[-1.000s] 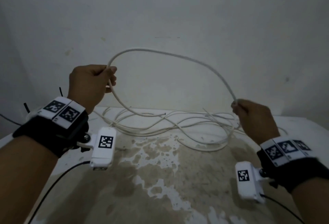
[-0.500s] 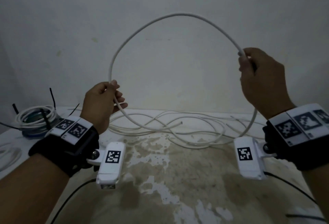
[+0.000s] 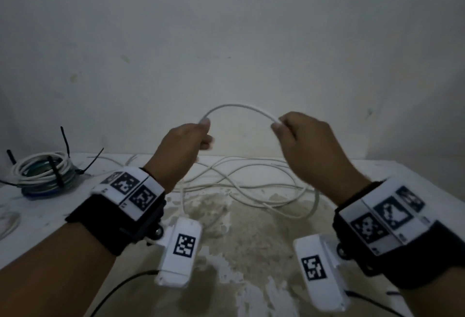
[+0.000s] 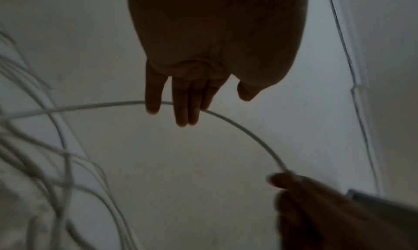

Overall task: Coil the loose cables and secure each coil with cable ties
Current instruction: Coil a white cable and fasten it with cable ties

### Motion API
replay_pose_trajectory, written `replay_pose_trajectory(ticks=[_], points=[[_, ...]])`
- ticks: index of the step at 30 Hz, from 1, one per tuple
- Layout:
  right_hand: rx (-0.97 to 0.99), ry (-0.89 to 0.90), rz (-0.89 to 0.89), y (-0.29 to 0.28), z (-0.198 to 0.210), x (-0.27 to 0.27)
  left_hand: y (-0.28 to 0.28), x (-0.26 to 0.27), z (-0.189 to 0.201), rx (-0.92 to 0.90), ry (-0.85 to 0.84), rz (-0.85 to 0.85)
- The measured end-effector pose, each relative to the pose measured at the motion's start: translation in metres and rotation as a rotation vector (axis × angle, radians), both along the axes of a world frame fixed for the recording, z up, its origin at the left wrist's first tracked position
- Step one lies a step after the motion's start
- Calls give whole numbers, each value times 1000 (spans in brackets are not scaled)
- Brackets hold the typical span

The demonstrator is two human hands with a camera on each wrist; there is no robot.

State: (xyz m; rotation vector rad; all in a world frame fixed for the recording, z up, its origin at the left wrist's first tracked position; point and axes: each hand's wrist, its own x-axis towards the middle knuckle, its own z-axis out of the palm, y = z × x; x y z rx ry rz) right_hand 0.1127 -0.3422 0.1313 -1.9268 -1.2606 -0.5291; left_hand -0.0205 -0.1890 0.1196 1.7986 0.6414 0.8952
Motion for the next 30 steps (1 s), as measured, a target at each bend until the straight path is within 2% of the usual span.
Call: replay_pose_trajectory(ticks=[2,4,9,11,14,16,18,20,22,24,27,29,30], points=[[-25,-8,73,4,-8,-17,-14,6,10,-256,-110,-164],[-60,-4,173,6,-15,-34,-23,10,19,-376,-203,-270],[-229,117,265,4,-36,-40,-22,15,30,-579,-414,-242],[-437,128,204,1,-51,-28,-13,12,32,-595,-513,-165],[-746,-75,-87,-4,-72,-9,3,6,26,-580,-584,-67],[-796,-71,-195,-8,-76,2,5,4,18,-561,-542,-46],[-802,51,-141,-9,-75,8,3,4,13,-553,-506,-63],[-730,237,-60,-7,-75,11,2,2,10,-567,-483,-94],[-470,510,-3,-5,-75,16,0,-1,10,-585,-448,-125],[-188,662,-16,-4,-75,19,-7,-1,7,-566,-388,-148],[-4,593,-97,-3,-72,27,-22,3,-5,-444,-268,-157],[-23,536,-81,-2,-66,30,-29,6,-15,-400,-219,-163],[-66,445,-91,-2,-63,31,-31,8,-19,-400,-211,-162]])
